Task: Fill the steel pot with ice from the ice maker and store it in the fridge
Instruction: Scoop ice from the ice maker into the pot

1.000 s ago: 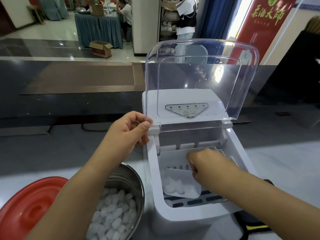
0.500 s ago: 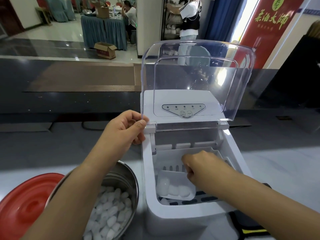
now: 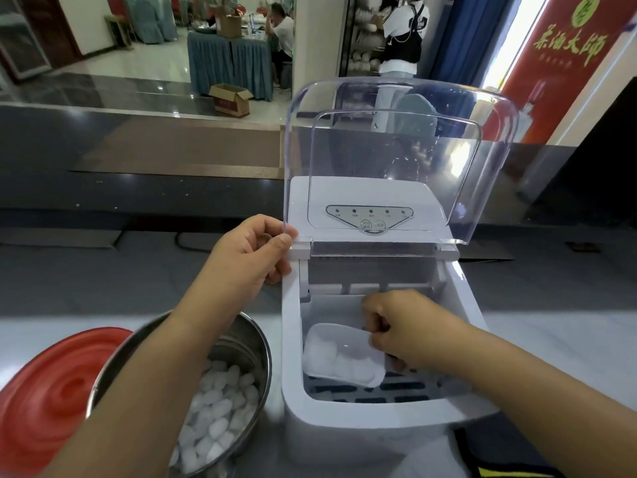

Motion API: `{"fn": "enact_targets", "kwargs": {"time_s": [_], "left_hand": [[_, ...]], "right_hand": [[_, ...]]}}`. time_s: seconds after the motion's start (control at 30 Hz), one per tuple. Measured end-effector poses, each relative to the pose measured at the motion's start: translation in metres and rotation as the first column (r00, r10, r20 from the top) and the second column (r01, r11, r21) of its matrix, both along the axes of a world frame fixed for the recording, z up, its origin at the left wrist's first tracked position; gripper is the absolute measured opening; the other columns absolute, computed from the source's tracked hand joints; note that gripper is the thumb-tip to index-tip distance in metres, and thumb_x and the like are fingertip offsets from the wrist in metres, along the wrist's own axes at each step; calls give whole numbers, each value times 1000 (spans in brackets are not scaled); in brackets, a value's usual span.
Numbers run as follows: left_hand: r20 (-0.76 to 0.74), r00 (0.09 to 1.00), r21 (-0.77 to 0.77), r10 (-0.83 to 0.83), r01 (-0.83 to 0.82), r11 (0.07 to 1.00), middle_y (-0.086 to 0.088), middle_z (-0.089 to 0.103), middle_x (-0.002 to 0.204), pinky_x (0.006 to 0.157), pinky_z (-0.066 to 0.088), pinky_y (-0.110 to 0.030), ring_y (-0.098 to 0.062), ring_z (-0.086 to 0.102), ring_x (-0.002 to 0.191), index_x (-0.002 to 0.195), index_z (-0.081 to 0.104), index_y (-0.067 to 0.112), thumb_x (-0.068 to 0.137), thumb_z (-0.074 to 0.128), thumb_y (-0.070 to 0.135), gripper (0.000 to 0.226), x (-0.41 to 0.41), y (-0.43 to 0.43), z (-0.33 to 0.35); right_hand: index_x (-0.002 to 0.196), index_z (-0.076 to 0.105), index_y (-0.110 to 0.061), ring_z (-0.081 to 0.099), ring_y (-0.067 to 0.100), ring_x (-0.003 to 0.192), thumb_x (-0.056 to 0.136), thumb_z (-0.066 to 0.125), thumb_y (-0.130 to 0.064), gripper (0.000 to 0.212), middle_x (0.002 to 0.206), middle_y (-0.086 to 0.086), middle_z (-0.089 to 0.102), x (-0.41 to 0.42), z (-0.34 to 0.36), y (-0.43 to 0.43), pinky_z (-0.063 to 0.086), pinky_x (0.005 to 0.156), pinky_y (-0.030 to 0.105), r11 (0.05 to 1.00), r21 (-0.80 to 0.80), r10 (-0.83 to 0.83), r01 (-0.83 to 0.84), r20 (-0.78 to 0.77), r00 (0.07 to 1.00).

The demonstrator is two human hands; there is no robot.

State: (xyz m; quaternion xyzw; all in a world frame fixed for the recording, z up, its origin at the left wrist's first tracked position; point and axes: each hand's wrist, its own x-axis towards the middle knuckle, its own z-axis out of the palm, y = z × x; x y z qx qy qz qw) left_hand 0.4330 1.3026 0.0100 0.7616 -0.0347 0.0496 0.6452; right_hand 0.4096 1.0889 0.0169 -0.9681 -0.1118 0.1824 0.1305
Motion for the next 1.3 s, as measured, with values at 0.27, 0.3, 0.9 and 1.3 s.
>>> {"fn": "enact_targets", "kwargs": {"time_s": [0.27, 0.3, 0.9, 1.3], "left_hand": [[-2, 1000, -23, 9, -9, 1000, 5, 64, 60, 54, 49, -16, -2, 58, 55, 97, 64, 18, 94, 52, 11, 14, -7, 10, 1], [-1, 1000, -14, 11, -11, 1000, 4, 65, 62, 54, 49, -15, -2, 58, 55, 97, 64, 17, 94, 51, 11, 15, -8, 14, 2], [13, 995, 32, -104, 103, 994, 4, 66, 61, 55, 47, -15, -3, 58, 57, 94, 67, 20, 95, 51, 14, 17, -9, 128, 11], [27, 979, 14, -202, 201, 979, 5, 67, 63, 58, 47, -15, -4, 58, 59, 93, 67, 22, 94, 51, 16, 16, -14, 177, 1]], "right_hand": [[72, 57, -18, 67, 16, 51, 85, 64, -11, 17, 57, 3, 66, -3, 33, -1, 59, 57, 32, 974, 184, -144, 129, 71, 987], [73, 58, -18, 65, 12, 48, 86, 65, -11, 16, 57, 2, 66, -4, 39, 0, 59, 55, 30, 970, 201, -153, 136, 75, 985], [75, 55, -16, 67, 19, 50, 85, 59, -9, 13, 58, 4, 66, -49, 72, 131, 53, 44, 28, 982, 99, -162, 162, -9, 987], [86, 56, -12, 51, 24, 69, 84, 50, 1, 14, 79, 6, 57, -47, 13, 219, 42, 52, 29, 968, -245, -71, 59, -41, 997]]}}
